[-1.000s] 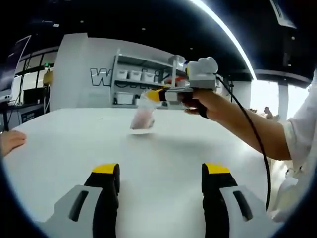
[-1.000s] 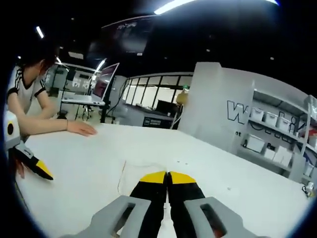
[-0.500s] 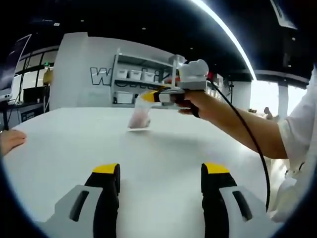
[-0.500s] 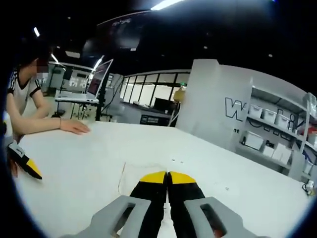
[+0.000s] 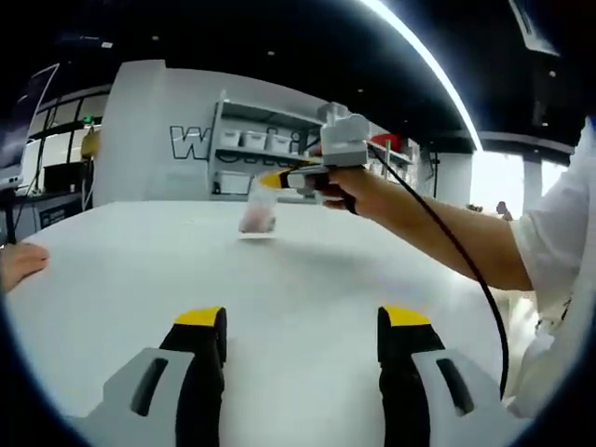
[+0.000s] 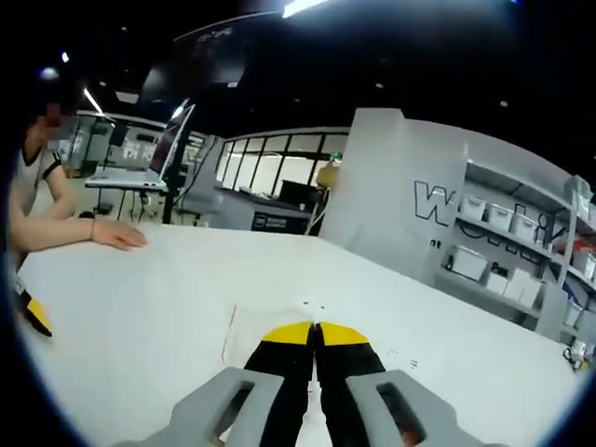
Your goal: Open the resealable bag by pulling the two sides of the seal apart until the entire bag opening is separated and visibly accessible.
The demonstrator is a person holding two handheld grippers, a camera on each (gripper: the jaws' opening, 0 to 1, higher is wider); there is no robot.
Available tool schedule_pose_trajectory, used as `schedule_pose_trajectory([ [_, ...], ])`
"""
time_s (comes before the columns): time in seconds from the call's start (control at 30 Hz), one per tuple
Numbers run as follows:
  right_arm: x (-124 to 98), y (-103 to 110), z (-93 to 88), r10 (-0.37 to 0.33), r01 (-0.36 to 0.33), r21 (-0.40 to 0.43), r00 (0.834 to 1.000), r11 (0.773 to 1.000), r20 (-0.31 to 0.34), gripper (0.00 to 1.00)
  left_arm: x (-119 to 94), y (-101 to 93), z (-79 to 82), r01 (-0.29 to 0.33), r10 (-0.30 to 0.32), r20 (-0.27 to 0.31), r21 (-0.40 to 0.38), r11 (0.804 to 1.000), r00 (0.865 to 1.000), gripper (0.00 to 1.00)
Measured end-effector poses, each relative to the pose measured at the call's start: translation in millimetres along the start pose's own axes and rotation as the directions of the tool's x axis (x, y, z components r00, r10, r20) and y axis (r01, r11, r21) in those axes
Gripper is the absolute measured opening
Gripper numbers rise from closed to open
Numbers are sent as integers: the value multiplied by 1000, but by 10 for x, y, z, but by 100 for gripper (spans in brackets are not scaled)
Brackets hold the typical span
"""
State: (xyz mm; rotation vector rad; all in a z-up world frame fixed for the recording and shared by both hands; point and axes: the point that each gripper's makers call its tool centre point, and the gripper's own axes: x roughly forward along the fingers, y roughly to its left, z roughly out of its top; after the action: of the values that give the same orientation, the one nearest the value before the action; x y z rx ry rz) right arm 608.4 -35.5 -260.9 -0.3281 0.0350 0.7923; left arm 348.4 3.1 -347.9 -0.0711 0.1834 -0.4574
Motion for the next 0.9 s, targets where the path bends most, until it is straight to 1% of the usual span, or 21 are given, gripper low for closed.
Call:
schedule_pose_trajectory([
  [0.23, 139, -95, -79, -9, 9, -1, 1000, 1000, -17, 0, 3, 0, 2, -1, 1, -1, -1, 1000, 1000, 65],
  [0.47, 128, -56, -155, 3, -2, 20, 1000, 1000, -23, 0, 0, -6, 2, 3, -3, -1, -5, 1000, 1000, 65],
  [0.6, 98, 42, -216, 23, -22, 39, 999, 999, -40, 0, -3, -7, 2, 5, -5, 0, -9, 1000, 1000, 65],
  [0.83, -20, 248, -336, 47, -43, 60, 997, 997, -67, 0, -12, -10, 8, 10, -10, 5, -26, 1000, 1000, 64],
  [0.9, -57, 297, -378, 52, -47, 67, 996, 997, -77, 3, -13, -10, 6, 10, -10, 4, -26, 1000, 1000, 64],
])
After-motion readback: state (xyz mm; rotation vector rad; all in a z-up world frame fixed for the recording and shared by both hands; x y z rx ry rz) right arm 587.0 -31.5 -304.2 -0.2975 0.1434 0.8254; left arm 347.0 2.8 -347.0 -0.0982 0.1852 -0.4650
